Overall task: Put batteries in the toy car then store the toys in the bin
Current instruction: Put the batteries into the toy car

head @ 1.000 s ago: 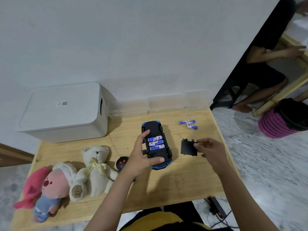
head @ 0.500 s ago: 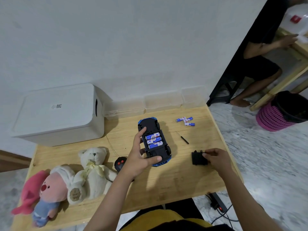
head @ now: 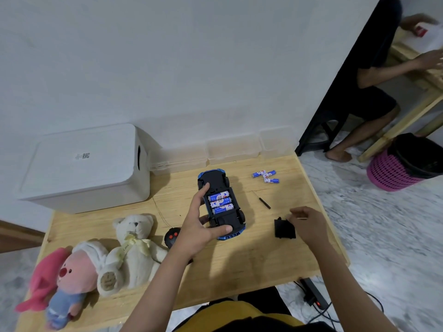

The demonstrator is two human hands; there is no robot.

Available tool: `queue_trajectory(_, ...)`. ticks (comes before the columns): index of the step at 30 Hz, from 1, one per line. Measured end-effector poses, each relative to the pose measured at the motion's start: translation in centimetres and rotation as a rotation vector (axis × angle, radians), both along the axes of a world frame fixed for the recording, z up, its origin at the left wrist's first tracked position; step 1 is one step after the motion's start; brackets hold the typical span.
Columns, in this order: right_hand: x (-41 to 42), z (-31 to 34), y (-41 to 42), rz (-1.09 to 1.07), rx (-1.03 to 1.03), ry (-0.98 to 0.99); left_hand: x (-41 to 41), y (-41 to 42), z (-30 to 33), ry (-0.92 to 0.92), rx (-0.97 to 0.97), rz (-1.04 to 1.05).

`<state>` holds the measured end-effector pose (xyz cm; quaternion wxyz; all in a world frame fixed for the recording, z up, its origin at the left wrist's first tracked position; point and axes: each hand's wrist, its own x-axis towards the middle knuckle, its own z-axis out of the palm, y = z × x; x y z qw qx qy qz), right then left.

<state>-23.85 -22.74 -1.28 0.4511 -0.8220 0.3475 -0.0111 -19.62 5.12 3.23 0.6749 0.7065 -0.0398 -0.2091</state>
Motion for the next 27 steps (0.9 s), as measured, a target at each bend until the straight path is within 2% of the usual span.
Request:
queue_trajectory(6,2.9,6.1,5.9,0.203,0.084,-0.259,-0.2,-0.3,-0.3,-0.023,0.014,-0.059)
queue_trajectory(9,3.8,7.8,8.5,0.369,0.041,-0.331,-0.3,-0.7,0.1,-0.039,0.054,-0.026)
queue_trajectory(13,4.5,7.6,10.7,0.480,0.027,-0.302,-0.7,-1.1,0.4,-0.092,0.090,0.059)
queue_trajectory(22,5.8,7.3,12.0,0.489,0.004,-0.260,-1.2,-1.2,0.6,-0.213,0.130,0.138)
queue_trajectory(27,6.6,7.2,12.5,0.435,0.084,-0.199,-1.2,-1.1,0.6,-0.230,0.134,0.132)
